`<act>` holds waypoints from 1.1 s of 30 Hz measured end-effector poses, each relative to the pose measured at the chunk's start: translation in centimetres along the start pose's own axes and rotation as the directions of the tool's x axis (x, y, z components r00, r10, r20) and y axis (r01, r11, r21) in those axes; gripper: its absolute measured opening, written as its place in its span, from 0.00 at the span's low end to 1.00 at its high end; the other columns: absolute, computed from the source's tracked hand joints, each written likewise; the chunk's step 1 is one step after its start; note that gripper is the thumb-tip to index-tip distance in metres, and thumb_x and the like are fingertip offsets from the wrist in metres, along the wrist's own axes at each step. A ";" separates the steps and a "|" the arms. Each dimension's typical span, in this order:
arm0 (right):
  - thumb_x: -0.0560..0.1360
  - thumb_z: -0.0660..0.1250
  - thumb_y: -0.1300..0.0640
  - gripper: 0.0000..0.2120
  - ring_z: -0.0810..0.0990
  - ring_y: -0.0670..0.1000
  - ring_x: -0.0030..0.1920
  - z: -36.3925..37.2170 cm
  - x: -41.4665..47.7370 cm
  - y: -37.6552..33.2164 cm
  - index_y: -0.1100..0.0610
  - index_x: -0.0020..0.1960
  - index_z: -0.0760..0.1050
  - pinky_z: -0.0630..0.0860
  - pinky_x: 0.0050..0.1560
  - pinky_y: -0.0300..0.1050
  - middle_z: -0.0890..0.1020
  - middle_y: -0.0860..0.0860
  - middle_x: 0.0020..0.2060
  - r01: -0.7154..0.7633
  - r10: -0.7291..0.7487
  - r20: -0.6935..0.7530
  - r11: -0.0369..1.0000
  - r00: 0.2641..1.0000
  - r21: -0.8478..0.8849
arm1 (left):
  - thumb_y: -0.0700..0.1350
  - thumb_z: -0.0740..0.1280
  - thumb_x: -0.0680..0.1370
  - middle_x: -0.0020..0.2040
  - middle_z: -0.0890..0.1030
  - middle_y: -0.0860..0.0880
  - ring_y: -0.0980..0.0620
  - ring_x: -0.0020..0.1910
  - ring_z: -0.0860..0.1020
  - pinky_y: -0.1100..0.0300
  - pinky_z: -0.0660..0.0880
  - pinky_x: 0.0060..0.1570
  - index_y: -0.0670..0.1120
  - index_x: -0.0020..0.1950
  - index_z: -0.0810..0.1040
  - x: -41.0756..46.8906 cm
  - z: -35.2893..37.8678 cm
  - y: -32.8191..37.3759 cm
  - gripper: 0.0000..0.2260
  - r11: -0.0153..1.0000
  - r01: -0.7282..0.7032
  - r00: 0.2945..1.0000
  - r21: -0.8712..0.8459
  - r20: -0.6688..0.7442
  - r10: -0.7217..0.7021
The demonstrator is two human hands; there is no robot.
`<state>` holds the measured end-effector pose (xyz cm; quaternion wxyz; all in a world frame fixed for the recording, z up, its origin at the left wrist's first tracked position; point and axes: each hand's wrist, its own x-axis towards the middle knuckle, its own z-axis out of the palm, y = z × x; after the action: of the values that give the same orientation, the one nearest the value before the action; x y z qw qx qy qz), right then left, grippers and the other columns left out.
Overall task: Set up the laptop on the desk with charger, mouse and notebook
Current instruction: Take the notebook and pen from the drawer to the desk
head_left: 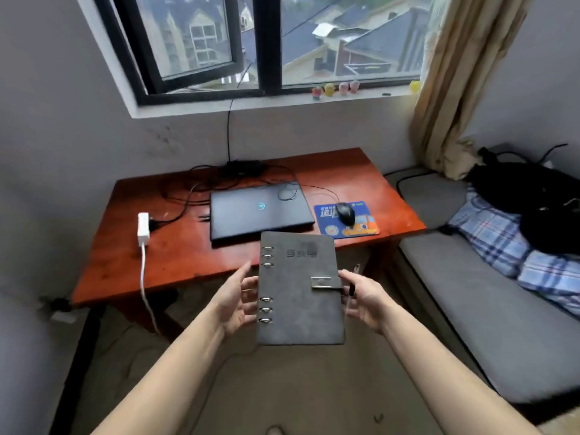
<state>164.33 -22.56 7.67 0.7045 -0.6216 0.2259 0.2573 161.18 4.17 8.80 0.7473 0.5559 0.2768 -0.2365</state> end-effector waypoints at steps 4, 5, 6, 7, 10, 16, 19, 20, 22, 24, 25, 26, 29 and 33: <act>0.80 0.65 0.47 0.12 0.82 0.50 0.40 -0.7 4.2 -6.4 0.51 0.55 0.83 0.77 0.39 0.43 0.85 0.52 0.44 0.026 -0.025 -0.023 0.999 0.999 0.032 | 0.64 0.59 0.79 0.46 0.84 0.45 0.45 0.42 0.82 0.52 0.79 0.46 0.45 0.56 0.79 5.6 2.3 7.0 0.24 0.999 0.010 1.000 0.033 0.027 -0.011; 0.79 0.66 0.47 0.11 0.82 0.50 0.39 -1.1 5.5 -7.5 0.51 0.54 0.83 0.78 0.39 0.43 0.85 0.52 0.44 0.034 -0.032 -0.030 0.998 0.999 0.045 | 0.64 0.59 0.79 0.47 0.84 0.45 0.46 0.42 0.82 0.52 0.79 0.46 0.45 0.57 0.79 7.2 2.8 8.2 0.24 0.999 0.005 0.999 0.044 0.039 -0.006; 0.79 0.67 0.47 0.11 0.82 0.49 0.38 -1.6 7.4 -9.1 0.52 0.54 0.83 0.78 0.38 0.42 0.85 0.52 0.43 0.032 -0.030 -0.040 0.997 0.999 0.065 | 0.63 0.59 0.79 0.47 0.84 0.45 0.46 0.43 0.83 0.51 0.79 0.47 0.45 0.57 0.80 9.3 3.7 9.9 0.24 0.999 0.014 0.998 0.049 0.058 -0.017; 0.78 0.68 0.47 0.11 0.82 0.49 0.37 -2.0 8.9 -10.1 0.52 0.54 0.83 0.78 0.38 0.42 0.85 0.52 0.43 0.036 -0.032 -0.050 0.997 0.998 0.074 | 0.63 0.59 0.80 0.48 0.85 0.45 0.46 0.44 0.83 0.51 0.78 0.49 0.44 0.57 0.80 11.1 4.4 11.1 0.24 0.998 0.017 0.998 0.063 0.064 -0.021; 0.79 0.67 0.47 0.11 0.84 0.47 0.36 -3.7 14.8 -13.6 0.51 0.54 0.84 0.78 0.39 0.43 0.86 0.49 0.42 0.030 -0.026 -0.055 0.997 0.998 0.077 | 0.63 0.58 0.80 0.50 0.86 0.43 0.44 0.47 0.84 0.50 0.79 0.50 0.44 0.58 0.80 16.5 7.0 14.8 0.25 0.996 0.019 0.997 0.087 0.074 -0.026; 0.82 0.62 0.50 0.10 0.83 0.46 0.34 -8.0 27.7 -21.9 0.51 0.50 0.82 0.76 0.40 0.44 0.86 0.47 0.37 0.060 -0.059 -0.036 0.998 0.998 0.037 | 0.62 0.59 0.80 0.45 0.85 0.46 0.46 0.43 0.83 0.53 0.78 0.47 0.46 0.55 0.80 28.4 13.8 21.1 0.22 0.996 0.049 0.999 0.072 0.001 -0.049; 0.83 0.60 0.52 0.12 0.82 0.43 0.34 -11.1 33.8 -26.6 0.50 0.49 0.81 0.75 0.37 0.40 0.84 0.44 0.39 0.039 -0.041 -0.049 0.999 0.998 -0.033 | 0.62 0.58 0.80 0.44 0.85 0.47 0.47 0.42 0.82 0.55 0.77 0.44 0.47 0.53 0.80 34.2 18.3 24.4 0.21 0.993 0.096 0.995 0.074 -0.042 -0.093; 0.84 0.60 0.51 0.11 0.82 0.42 0.34 -12.0 35.6 -28.2 0.50 0.51 0.81 0.75 0.34 0.38 0.84 0.43 0.39 0.027 -0.029 -0.048 0.999 0.998 -0.047 | 0.62 0.58 0.80 0.44 0.84 0.47 0.48 0.42 0.82 0.56 0.77 0.44 0.47 0.53 0.79 36.0 19.9 25.4 0.20 0.991 0.111 0.993 0.075 -0.051 -0.107; 0.83 0.60 0.51 0.11 0.82 0.41 0.32 -13.8 38.2 -30.6 0.51 0.53 0.81 0.74 0.28 0.34 0.85 0.43 0.38 0.025 -0.027 -0.038 0.998 0.999 -0.064 | 0.62 0.59 0.80 0.43 0.84 0.48 0.49 0.41 0.82 0.57 0.76 0.43 0.48 0.51 0.80 38.6 22.4 27.0 0.20 0.988 0.129 0.990 0.081 -0.059 -0.125; 0.83 0.60 0.51 0.11 0.82 0.41 0.31 -15.8 41.8 -33.1 0.52 0.56 0.81 0.73 0.26 0.33 0.85 0.44 0.39 0.006 -0.011 -0.041 0.994 0.999 -0.110 | 0.62 0.61 0.78 0.39 0.84 0.50 0.50 0.40 0.81 0.57 0.76 0.43 0.48 0.48 0.80 42.0 25.1 28.3 0.19 0.983 0.168 0.984 0.073 -0.068 -0.163; 0.83 0.60 0.51 0.13 0.81 0.41 0.30 -16.6 43.2 -33.6 0.54 0.58 0.80 0.71 0.25 0.32 0.85 0.46 0.41 -0.001 -0.005 -0.046 0.991 0.999 -0.136 | 0.62 0.62 0.78 0.38 0.83 0.50 0.50 0.40 0.80 0.57 0.76 0.44 0.48 0.46 0.80 43.1 26.1 28.5 0.19 0.981 0.180 0.982 0.069 -0.070 -0.176; 0.83 0.60 0.51 0.14 0.80 0.42 0.29 -17.3 44.6 -34.1 0.56 0.60 0.80 0.69 0.25 0.33 0.83 0.48 0.42 -0.013 0.006 -0.045 0.986 0.999 -0.165 | 0.63 0.62 0.77 0.38 0.81 0.50 0.50 0.41 0.79 0.56 0.75 0.45 0.48 0.45 0.79 44.3 27.0 28.7 0.18 0.980 0.190 0.980 0.062 -0.072 -0.186; 0.83 0.59 0.50 0.17 0.76 0.44 0.28 -19.1 48.7 -35.0 0.59 0.61 0.80 0.64 0.26 0.35 0.82 0.52 0.45 -0.032 0.023 -0.043 0.976 0.999 -0.215 | 0.63 0.63 0.77 0.38 0.76 0.50 0.50 0.42 0.77 0.56 0.74 0.45 0.49 0.43 0.78 47.9 29.3 28.9 0.17 0.974 0.218 0.973 0.058 -0.094 -0.212; 0.83 0.59 0.51 0.16 0.86 0.50 0.44 -21.5 54.5 -34.9 0.57 0.62 0.80 0.82 0.41 0.46 0.85 0.54 0.53 -0.058 0.040 -0.085 0.975 0.996 -0.213 | 0.58 0.62 0.77 0.36 0.76 0.51 0.51 0.40 0.76 0.56 0.72 0.44 0.49 0.40 0.77 53.1 31.4 28.9 0.14 0.960 0.277 0.957 0.047 -0.100 -0.271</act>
<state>228.53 -42.77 -3.23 0.6170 -0.6982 0.2401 0.2724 224.07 -20.65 0.27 0.6764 0.5451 0.3782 -0.3199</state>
